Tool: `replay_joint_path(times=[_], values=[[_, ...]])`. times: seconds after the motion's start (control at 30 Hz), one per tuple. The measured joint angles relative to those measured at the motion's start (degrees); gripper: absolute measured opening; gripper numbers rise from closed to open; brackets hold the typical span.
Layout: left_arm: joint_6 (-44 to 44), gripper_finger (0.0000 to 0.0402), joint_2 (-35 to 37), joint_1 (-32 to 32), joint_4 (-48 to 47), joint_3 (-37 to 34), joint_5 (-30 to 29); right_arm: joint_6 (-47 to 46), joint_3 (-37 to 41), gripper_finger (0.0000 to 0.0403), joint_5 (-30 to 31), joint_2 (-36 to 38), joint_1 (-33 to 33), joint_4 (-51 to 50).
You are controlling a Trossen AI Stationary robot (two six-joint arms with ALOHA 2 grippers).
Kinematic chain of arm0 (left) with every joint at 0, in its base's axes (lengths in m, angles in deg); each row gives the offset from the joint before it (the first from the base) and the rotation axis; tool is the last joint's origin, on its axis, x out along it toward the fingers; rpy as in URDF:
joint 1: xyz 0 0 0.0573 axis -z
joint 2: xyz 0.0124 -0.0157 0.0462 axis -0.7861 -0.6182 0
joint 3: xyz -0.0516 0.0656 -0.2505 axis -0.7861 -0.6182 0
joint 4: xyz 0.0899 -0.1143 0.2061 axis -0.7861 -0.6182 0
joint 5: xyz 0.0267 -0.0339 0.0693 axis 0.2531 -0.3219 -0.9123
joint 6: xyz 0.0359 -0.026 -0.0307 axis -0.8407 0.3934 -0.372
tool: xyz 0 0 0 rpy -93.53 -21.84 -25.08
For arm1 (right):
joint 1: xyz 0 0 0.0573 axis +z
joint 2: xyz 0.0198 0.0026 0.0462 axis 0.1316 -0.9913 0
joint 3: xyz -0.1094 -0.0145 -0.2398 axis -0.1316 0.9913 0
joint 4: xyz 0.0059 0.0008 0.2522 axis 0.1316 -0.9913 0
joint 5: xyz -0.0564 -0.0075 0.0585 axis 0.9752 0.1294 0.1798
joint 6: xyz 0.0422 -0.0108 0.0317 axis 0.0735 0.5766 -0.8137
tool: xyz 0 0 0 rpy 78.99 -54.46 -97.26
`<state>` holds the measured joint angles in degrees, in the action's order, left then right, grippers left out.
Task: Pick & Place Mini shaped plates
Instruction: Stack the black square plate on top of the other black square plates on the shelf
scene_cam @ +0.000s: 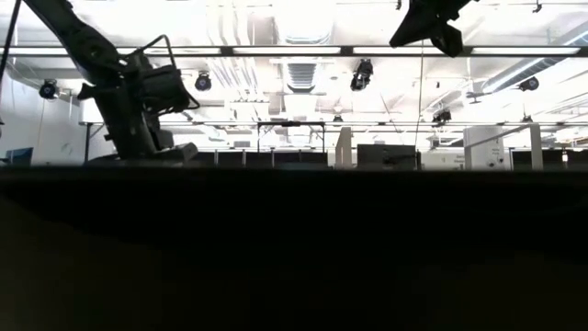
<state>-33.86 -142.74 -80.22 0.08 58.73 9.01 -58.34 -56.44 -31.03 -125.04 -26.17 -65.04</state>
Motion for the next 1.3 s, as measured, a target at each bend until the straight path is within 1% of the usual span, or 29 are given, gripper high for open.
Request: replay_joint_path(times=[0.2,0.4,0.53,0.6,0.7,0.8,0.9,1.03,1.2,1.3], values=[[0.72,0.0062,-0.6,0.0,1.76,-1.56,-0.01,0.0,0.02,0.0012,-0.04,0.0,0.0,1.56],[0.54,0.0062,-2.98,0.0,5.74,-2.03,1.58,0.83,0.02,0.0012,-0.13,0.0,0.0,2.22],[0.53,0.0061,-4.07,-0.02,6.32,-1.92,1.66,0.84,0.02,0.0012,-0.11,0.0,0.0,2.21],[0.5,0.005,-4.25,-0.02,6.37,-1.87,1.8,0.85,0.02,0.0012,-0.11,0.0,0.0,2.21],[-0.7,0.0012,-4.12,-0.04,6.67,-1.72,2.71,0.84,0.02,0.0012,-0.11,0.0,0.0,2.21],[-2.08,0.0005,-3.89,-0.02,6.08,-1.18,3.79,1.07,0.02,0.0012,-0.11,0.01,0.0,2.21],[-3.84,0.0002,-3.62,0.2,5.67,0.6,6.26,1.07,0.02,0.0012,-0.15,0.29,0.0,2.13],[-6.42,0.0001,-3.6,1.83,4.1,4.99,9.27,1.07,0.02,0.0012,-0.2,1.31,0.0,2.15],[-9.26,0.0001,-3.75,6.21,1.55,12.87,12.19,1.07,0.02,0.0012,-0.24,2.48,0.0,2.12],[-10.3,0.0001,-5.34,9.75,0.01,17.85,12.14,1.1,0.02,0.0012,-0.53,2.67,0.0,2.12]])
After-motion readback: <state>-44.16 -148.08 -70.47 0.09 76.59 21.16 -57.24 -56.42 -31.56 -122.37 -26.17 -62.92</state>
